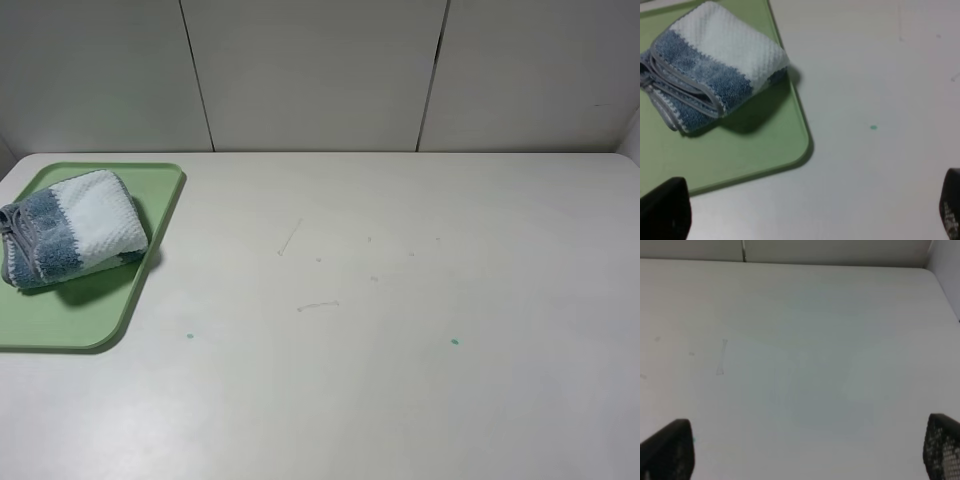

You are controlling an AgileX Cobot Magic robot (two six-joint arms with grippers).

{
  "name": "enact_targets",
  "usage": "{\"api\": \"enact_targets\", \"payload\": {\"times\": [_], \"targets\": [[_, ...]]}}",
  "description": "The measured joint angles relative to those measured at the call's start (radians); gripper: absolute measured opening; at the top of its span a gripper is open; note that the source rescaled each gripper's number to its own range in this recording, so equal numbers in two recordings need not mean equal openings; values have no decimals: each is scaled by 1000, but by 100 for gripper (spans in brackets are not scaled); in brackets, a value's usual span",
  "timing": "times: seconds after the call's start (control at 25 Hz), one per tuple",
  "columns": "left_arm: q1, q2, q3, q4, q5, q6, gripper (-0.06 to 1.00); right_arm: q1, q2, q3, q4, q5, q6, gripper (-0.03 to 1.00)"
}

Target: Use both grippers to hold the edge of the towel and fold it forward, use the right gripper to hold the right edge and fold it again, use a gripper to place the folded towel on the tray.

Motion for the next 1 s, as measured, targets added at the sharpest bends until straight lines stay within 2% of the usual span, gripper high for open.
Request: {"api": "enact_targets", "payload": {"times": [1.0], "targets": [[0, -2, 0, -1, -16, -3, 100, 0, 0, 0, 0, 0, 0, 100]]}}
